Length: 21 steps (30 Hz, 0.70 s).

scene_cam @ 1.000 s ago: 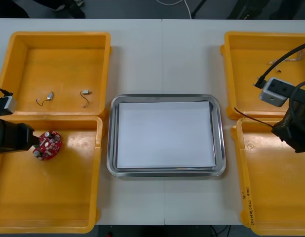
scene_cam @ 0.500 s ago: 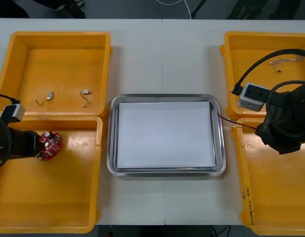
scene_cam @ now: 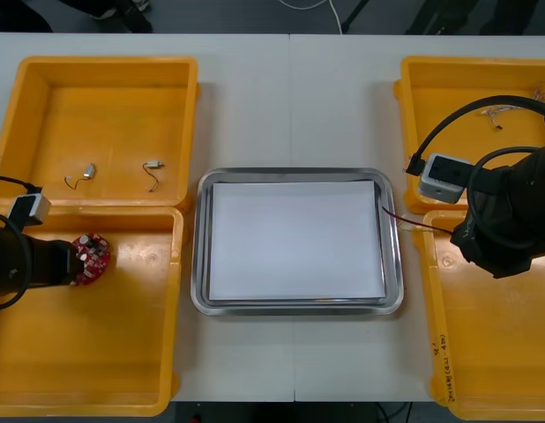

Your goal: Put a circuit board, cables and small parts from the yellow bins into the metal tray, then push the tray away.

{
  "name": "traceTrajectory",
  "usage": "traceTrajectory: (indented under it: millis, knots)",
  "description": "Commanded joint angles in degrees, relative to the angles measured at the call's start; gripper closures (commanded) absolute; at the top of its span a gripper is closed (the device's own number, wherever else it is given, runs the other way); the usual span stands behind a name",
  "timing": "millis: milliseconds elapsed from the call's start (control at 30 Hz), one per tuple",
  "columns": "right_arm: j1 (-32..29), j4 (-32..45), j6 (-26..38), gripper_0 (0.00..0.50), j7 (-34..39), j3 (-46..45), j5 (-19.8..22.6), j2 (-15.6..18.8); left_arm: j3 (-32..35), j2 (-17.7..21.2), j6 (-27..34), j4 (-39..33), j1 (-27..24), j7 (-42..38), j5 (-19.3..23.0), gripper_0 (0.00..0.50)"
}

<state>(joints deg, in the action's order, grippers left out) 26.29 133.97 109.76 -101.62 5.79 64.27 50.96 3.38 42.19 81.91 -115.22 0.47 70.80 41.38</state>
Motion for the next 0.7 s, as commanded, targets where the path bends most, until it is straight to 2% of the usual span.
traceTrajectory:
  millis: [33, 700]
  knots:
    - [1.9, 1.4, 0.2, 0.5, 1.9, 0.5, -1.8, -1.2, -1.4, -0.4, -2.2, 1.1, 1.6, 8.0, -1.2, 0.0]
    - [1.8, 1.4, 0.2, 0.5, 1.7, 0.5, -2.8, -2.6, -2.9, -0.3, -3.7, 1.3, 2.8, 8.4, -2.8, 0.0]
